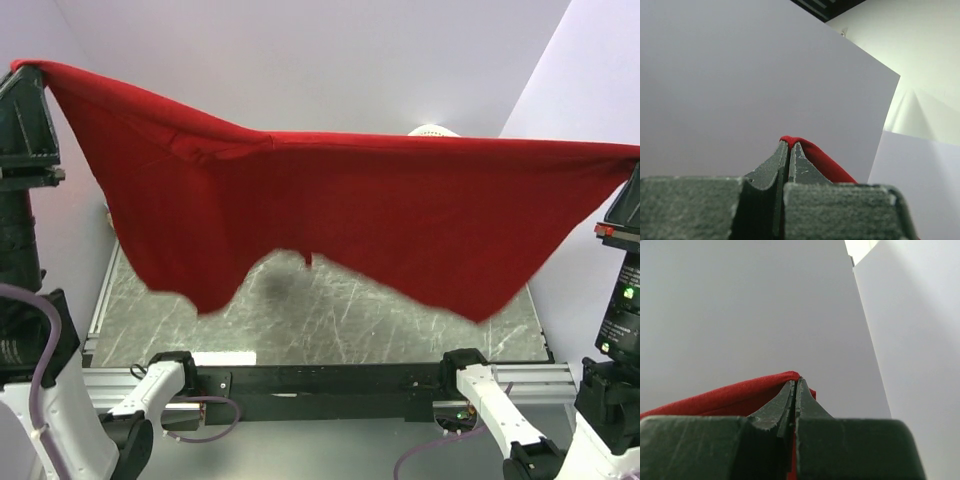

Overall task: Fold and stack the t-shirts
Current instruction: Flatten the tshirt out

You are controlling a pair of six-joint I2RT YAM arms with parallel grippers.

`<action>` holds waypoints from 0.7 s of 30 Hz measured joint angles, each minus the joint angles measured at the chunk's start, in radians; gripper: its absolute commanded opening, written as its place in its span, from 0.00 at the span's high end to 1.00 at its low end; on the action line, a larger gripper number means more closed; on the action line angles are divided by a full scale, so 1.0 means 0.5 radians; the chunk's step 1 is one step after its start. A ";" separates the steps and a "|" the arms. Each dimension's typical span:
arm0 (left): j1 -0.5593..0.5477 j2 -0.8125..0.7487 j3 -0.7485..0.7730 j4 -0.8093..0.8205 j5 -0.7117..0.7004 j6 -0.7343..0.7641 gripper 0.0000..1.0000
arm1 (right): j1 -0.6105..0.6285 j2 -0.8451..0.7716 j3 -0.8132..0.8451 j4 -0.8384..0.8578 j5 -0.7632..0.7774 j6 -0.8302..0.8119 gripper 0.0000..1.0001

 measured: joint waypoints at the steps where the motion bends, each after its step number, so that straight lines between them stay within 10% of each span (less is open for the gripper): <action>1: 0.000 0.014 -0.012 0.023 0.013 -0.012 0.99 | 0.000 0.005 -0.008 -0.001 0.000 0.003 1.00; 10: -0.012 0.611 -0.423 0.318 0.365 -0.256 0.99 | -0.024 0.232 -0.768 0.256 0.088 -0.006 1.00; 13: -0.065 1.116 -0.468 0.326 0.478 -0.251 0.65 | -0.105 0.524 -1.124 0.352 0.064 -0.006 1.00; 14: -0.086 1.347 -0.481 0.301 0.506 -0.233 0.42 | -0.129 0.630 -1.206 0.364 0.049 -0.005 0.85; 17: -0.141 1.838 -0.522 0.163 0.527 -0.190 0.22 | -0.241 1.060 -1.362 0.317 -0.019 0.047 0.34; 21: -0.220 2.161 -0.542 -0.121 0.557 -0.130 0.12 | -0.317 1.479 -1.265 0.191 -0.037 0.090 0.27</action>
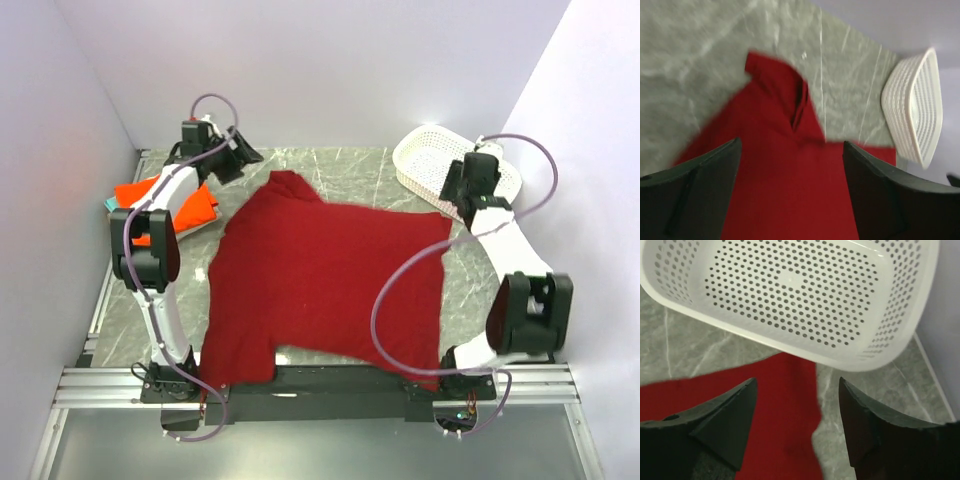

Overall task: Fold and stack the t-shirts
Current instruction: Flatten the tshirt out

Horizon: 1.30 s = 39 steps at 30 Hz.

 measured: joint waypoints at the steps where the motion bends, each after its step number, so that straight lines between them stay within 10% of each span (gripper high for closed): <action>1: -0.023 0.001 -0.019 -0.066 0.002 0.023 0.12 | -0.005 0.092 0.072 -0.056 -0.008 0.016 0.27; 14: -0.241 -0.898 -0.688 -0.181 -0.072 0.243 0.09 | 0.182 -0.107 0.221 -0.362 -0.249 0.167 0.28; 39: -0.223 -0.502 -1.254 -0.114 -0.229 0.241 0.08 | 0.415 0.104 -0.546 -0.474 -0.823 0.774 0.35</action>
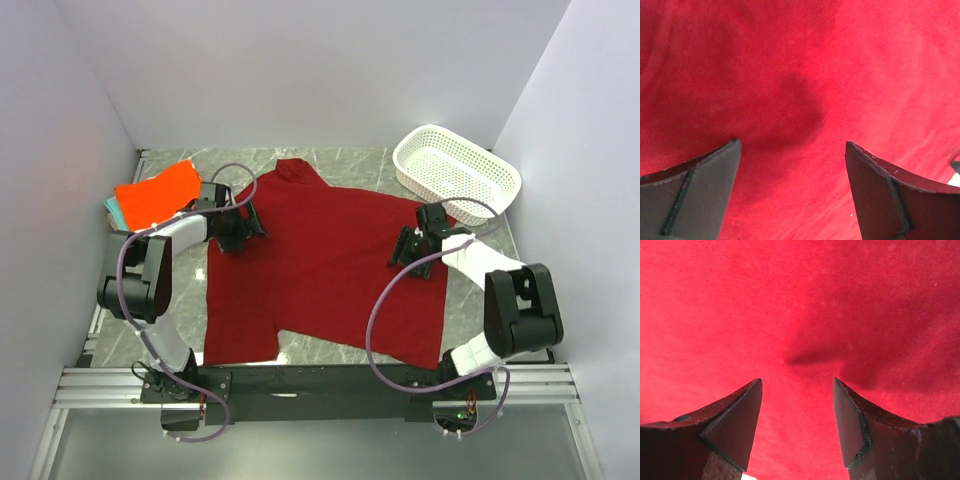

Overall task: Fold and stack the t-shirts
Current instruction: Flatten the tshirt out

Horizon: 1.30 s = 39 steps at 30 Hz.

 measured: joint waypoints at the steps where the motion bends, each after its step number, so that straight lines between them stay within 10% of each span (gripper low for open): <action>1: 0.005 0.007 0.012 0.012 0.009 0.004 0.09 | 0.000 0.036 0.000 0.001 0.005 0.006 0.35; 39: -0.056 0.877 1.261 -0.181 0.016 0.208 0.09 | -0.208 0.800 0.853 -0.373 0.059 0.050 0.38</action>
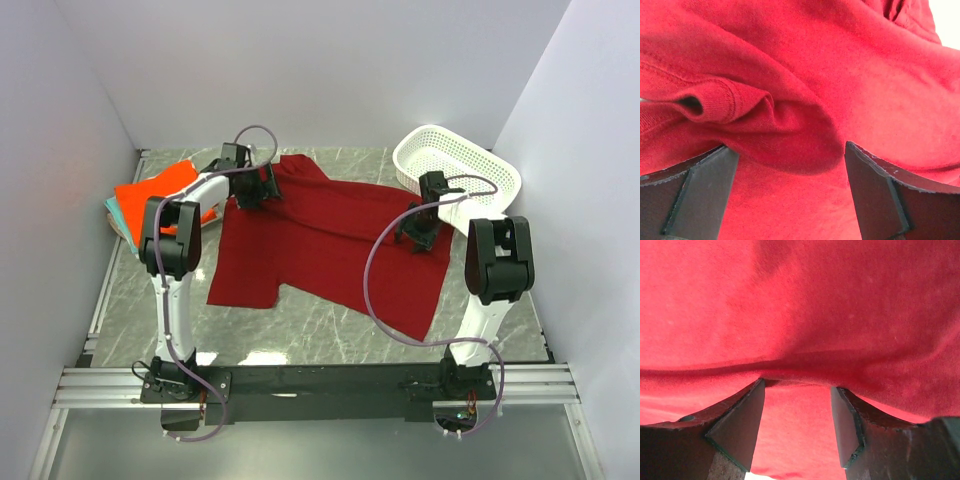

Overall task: Fold and stack the t-shirts
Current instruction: Flatten the tshirt out

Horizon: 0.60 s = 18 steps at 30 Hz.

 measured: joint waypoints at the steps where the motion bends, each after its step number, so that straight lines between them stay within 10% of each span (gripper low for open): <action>1: -0.008 -0.005 0.000 -0.008 -0.008 0.005 0.08 | 0.000 0.005 0.013 -0.003 0.001 -0.010 0.39; 18: -0.030 -1.721 -1.556 -0.054 -0.859 -0.316 0.19 | -0.009 -0.164 0.113 -0.073 -0.052 -0.118 0.40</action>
